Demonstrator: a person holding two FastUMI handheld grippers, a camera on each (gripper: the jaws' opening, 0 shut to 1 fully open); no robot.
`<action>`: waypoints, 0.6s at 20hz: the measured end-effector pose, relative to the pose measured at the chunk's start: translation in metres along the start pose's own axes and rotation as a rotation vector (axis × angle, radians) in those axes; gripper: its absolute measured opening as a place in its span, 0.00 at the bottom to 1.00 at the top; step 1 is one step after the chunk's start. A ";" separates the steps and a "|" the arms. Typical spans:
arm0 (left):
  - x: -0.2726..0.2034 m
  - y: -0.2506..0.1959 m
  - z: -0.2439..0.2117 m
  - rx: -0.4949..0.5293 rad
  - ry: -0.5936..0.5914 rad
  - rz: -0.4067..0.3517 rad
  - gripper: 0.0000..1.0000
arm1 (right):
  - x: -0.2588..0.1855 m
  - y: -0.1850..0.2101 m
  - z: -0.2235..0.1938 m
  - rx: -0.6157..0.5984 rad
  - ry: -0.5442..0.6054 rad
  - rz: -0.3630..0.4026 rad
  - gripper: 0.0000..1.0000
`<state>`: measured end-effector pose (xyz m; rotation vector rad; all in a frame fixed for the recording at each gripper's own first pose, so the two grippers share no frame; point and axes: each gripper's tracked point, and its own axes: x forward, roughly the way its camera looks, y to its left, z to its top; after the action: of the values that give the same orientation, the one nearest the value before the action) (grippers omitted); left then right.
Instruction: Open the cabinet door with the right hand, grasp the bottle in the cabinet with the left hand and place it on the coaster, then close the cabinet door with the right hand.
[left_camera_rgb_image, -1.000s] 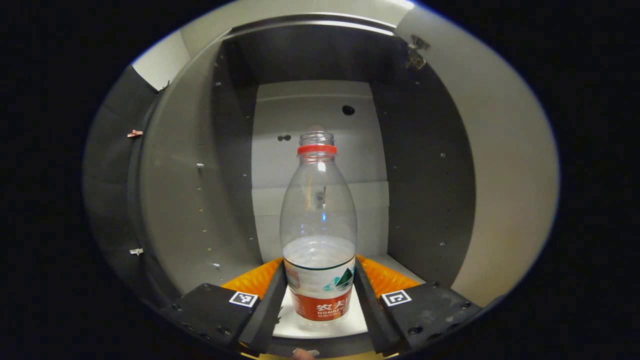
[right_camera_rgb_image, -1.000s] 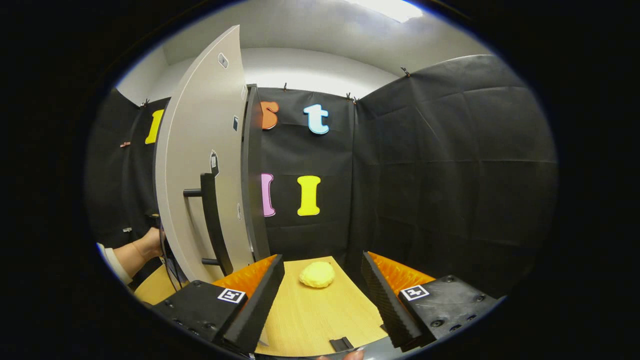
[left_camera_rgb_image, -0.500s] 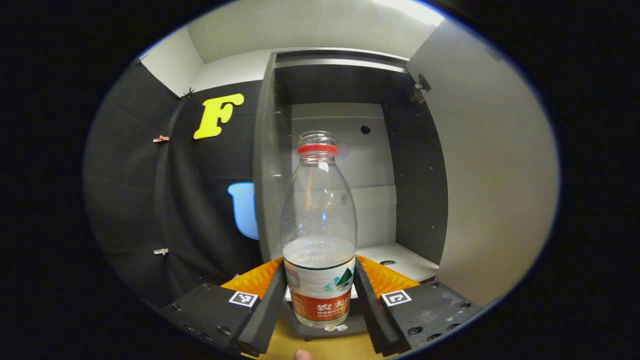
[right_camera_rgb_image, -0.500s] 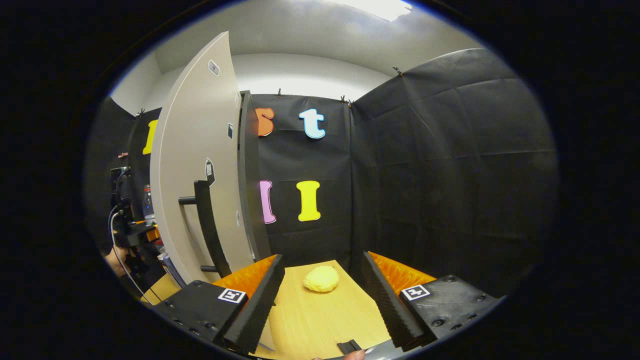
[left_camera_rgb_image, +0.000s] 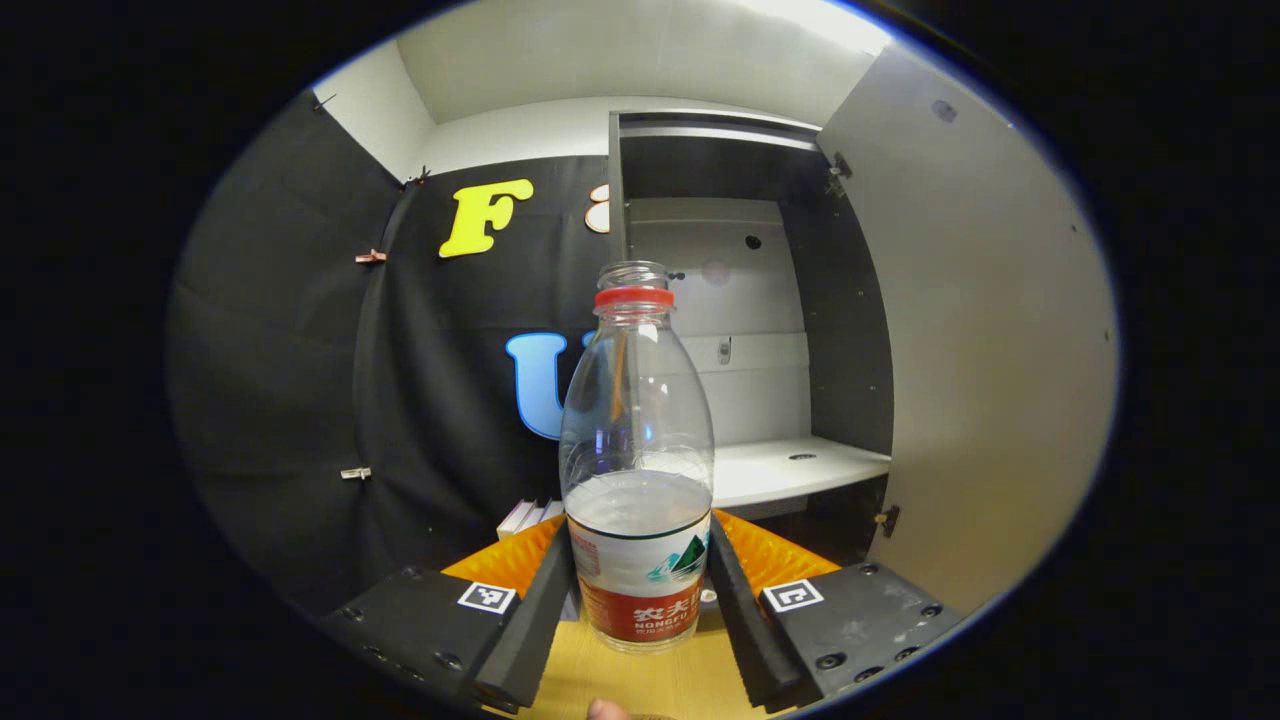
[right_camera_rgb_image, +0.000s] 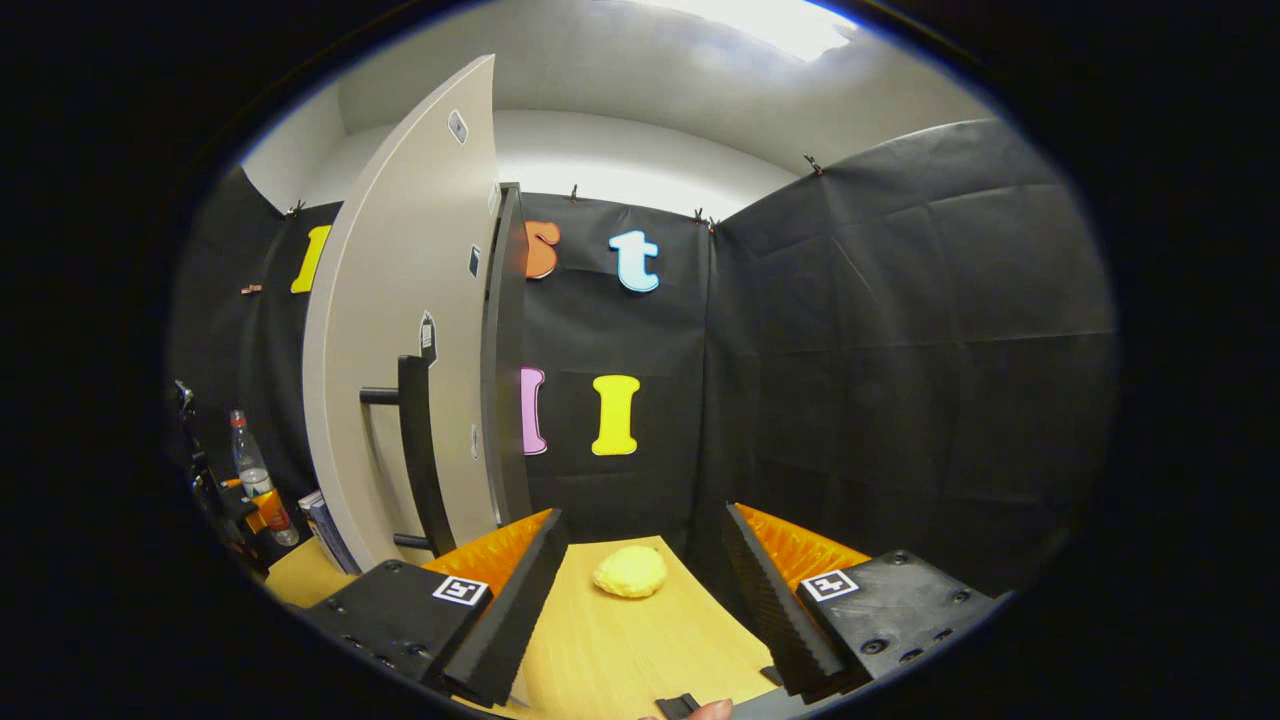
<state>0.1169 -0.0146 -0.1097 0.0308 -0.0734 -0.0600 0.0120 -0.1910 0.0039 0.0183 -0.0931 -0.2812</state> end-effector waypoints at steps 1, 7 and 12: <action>-0.007 -0.003 -0.011 -0.007 -0.005 -0.022 0.75 | 0.000 0.000 0.001 -0.006 -0.003 -0.003 0.98; -0.039 -0.011 -0.095 -0.021 0.035 -0.083 0.75 | 0.002 0.002 0.002 -0.035 -0.013 -0.020 0.98; -0.057 -0.014 -0.167 -0.043 0.087 -0.141 0.76 | 0.004 -0.002 0.009 -0.041 -0.021 -0.031 0.98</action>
<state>0.0716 -0.0202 -0.2803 -0.0046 0.0175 -0.2014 0.0144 -0.1940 0.0132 -0.0240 -0.1080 -0.3148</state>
